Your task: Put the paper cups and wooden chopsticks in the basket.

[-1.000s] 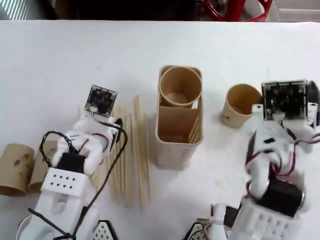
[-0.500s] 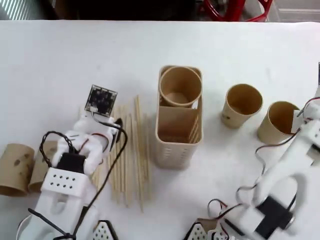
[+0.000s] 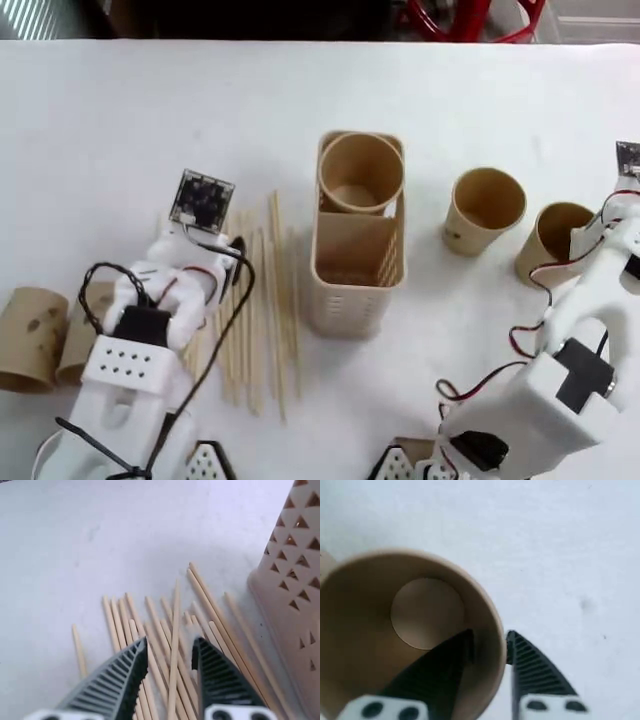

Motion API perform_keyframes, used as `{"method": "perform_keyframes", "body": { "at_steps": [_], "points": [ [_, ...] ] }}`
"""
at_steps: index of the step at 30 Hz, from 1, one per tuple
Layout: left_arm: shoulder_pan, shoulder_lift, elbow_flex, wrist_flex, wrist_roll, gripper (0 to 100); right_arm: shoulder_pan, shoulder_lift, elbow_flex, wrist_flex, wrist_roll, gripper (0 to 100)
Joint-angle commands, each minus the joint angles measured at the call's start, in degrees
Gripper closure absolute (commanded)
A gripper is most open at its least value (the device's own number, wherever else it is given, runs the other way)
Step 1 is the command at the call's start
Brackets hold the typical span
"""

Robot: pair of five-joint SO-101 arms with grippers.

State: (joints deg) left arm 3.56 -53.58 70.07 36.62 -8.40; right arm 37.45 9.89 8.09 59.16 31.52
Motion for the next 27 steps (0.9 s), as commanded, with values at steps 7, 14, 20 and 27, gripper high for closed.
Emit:
{"method": "perform_keyframes", "body": {
  "at_steps": [7,14,20,27],
  "points": [
    [-0.04,0.22,-0.26,-0.09,-0.35,85,2.15,-14.9,-2.64,3.03,-1.93,98.1],
    [-0.04,0.22,-0.26,-0.09,-0.35,85,1.19,-33.98,-2.37,10.07,-5.19,98.1],
    [-0.04,0.22,-0.26,-0.09,-0.35,85,-7.78,-47.25,-2.37,12.88,-11.43,98.1],
    [-0.04,0.22,-0.26,-0.09,-0.35,85,-27.82,-58.15,-2.73,14.02,-20.48,98.1]
  ]
}}
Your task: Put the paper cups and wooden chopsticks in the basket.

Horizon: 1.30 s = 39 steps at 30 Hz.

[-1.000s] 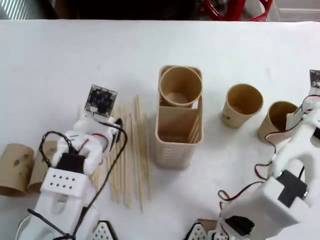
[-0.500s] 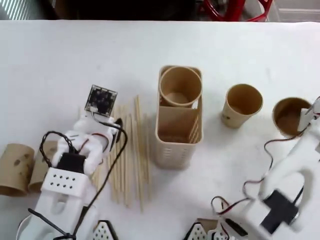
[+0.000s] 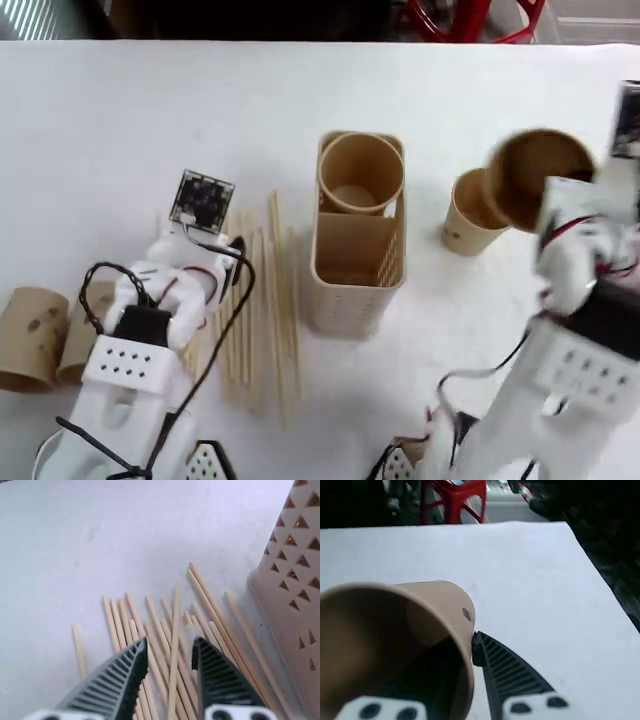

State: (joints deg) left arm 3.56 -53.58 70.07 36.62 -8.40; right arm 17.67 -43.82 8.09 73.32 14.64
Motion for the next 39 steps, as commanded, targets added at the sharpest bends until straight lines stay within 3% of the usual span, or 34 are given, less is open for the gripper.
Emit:
{"method": "perform_keyframes", "body": {
  "at_steps": [1,6,10,20,28,34,36,39],
  "points": [
    [-0.04,0.22,-0.26,-0.09,-0.35,85,-11.74,-5.67,-2.64,-1.1,-4.92,98.1],
    [-0.04,0.13,-0.26,-0.09,-0.35,85,-28.18,-7.34,-1.76,-5.41,-8.7,98.1],
    [-0.04,0.04,-0.26,-0.09,-0.35,85,-34.51,-4.7,0.53,-5.58,-8.88,98.1],
    [-0.04,-0.04,-0.26,-0.09,-0.35,85,-28.35,1.54,2.99,-5.58,-12.4,98.1],
    [-0.04,-0.13,-0.26,-0.09,-0.35,85,-27.82,2.33,8.62,-5.67,-12.31,98.1],
    [-0.04,-0.13,-0.26,-0.09,-0.35,85,-27.65,1.89,12.31,-12.0,-12.31,98.0],
    [-0.04,-0.13,-0.26,-0.09,-0.35,85,-27.74,1.89,12.4,-12.0,-12.22,95.1],
    [-0.04,-0.13,-0.26,-0.09,-0.35,85,-27.82,1.89,12.4,-12.0,-12.4,81.3]
  ]
}}
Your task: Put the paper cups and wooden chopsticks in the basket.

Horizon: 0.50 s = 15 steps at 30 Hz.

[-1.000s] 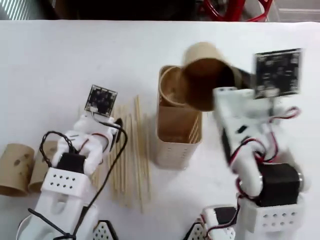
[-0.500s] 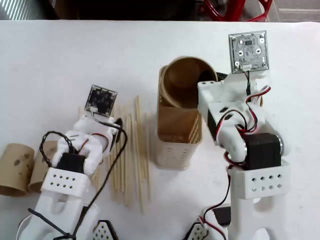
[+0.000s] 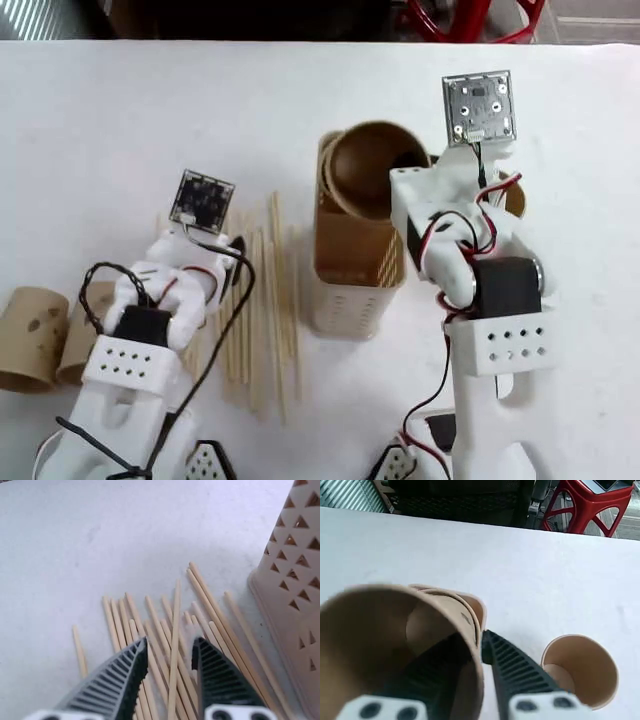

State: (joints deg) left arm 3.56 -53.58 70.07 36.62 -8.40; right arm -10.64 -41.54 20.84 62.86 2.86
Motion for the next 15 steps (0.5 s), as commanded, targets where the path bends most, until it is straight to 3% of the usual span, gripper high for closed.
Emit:
{"method": "perform_keyframes", "body": {
  "at_steps": [1,6,15],
  "points": [
    [-0.04,-0.13,-0.26,-0.09,-0.35,85,0.48,-0.4,-0.35,-1.71,-0.62,76.1],
    [0.13,-0.13,-0.26,-0.09,-0.35,85,0.22,-0.48,-0.53,-3.56,-0.7,58.4],
    [0.31,-0.13,-0.26,-0.09,-0.35,85,0.66,-0.48,-0.53,-10.77,-0.53,57.3]
  ]
}}
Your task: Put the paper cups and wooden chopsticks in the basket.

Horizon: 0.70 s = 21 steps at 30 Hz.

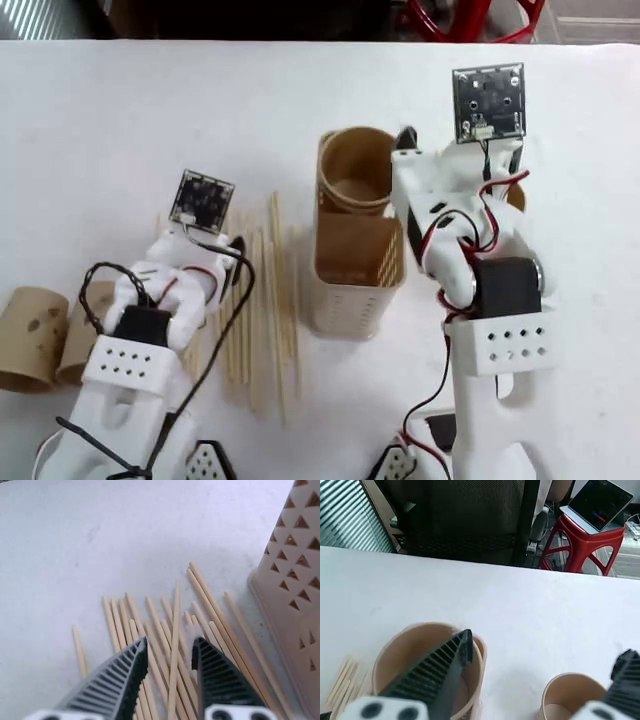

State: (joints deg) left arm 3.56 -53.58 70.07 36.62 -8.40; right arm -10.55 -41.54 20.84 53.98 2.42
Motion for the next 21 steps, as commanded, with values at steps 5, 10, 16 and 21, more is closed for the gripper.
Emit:
{"method": "perform_keyframes", "body": {
  "at_steps": [5,10,16,21],
  "points": [
    [0.04,-0.13,-0.26,-0.09,-0.35,85,6.9,-3.3,0.18,4.09,0.09,57.3],
    [0.22,-0.13,-0.26,-0.18,-0.35,85,19.47,-4.26,1.14,11.12,9.49,57.4],
    [-0.04,-0.04,-0.26,-0.18,-0.35,85,26.86,5.85,2.46,11.03,13.36,66.1],
    [-0.04,-0.13,-0.26,-0.18,-0.35,85,27.47,17.01,2.29,8.92,13.71,64.2]
  ]
}}
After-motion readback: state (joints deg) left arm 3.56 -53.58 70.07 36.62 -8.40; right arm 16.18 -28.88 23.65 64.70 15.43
